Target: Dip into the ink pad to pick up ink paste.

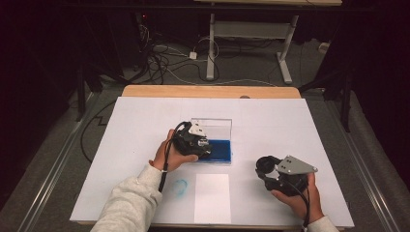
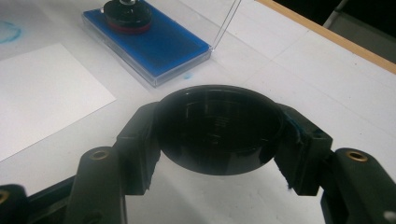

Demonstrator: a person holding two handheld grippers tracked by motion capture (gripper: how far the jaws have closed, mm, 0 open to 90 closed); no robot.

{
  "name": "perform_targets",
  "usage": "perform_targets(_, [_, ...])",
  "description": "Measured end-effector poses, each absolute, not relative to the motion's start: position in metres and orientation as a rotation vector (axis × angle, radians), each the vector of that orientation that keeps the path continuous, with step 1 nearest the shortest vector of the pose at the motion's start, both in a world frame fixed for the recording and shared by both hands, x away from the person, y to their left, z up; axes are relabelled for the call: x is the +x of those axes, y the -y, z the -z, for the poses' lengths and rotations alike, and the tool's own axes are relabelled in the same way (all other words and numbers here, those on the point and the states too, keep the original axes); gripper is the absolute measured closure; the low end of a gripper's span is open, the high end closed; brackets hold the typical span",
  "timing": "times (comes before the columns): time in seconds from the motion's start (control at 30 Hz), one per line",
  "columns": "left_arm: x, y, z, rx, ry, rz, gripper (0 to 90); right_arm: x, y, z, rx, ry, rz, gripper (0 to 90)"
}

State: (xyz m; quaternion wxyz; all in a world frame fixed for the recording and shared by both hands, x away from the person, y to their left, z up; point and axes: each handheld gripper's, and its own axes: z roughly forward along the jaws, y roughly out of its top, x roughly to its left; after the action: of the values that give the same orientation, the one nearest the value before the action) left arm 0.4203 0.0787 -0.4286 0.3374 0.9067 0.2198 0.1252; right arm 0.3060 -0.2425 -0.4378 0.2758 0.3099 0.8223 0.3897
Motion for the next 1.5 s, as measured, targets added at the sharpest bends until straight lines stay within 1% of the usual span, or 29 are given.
perform_targets(0.4, [0.4182, -0.0778, 0.4298, 2.354, -0.578, -0.345, 55.2, 0.3064, 0.2436, 0.4374, 0.835, -2.208, -1.054, 38.3])
perform_targets(1.2, [0.4183, -0.0793, 0.4310, 2.338, -0.587, -0.336, 55.1, 0.3065, 0.2465, 0.4346, 0.853, -2.196, -1.042, 38.3])
perform_targets(1.5, [0.4186, -0.0784, 0.4295, 2.356, -0.581, -0.340, 55.1, 0.3065, 0.2475, 0.4337, 0.861, -2.191, -1.037, 38.2])
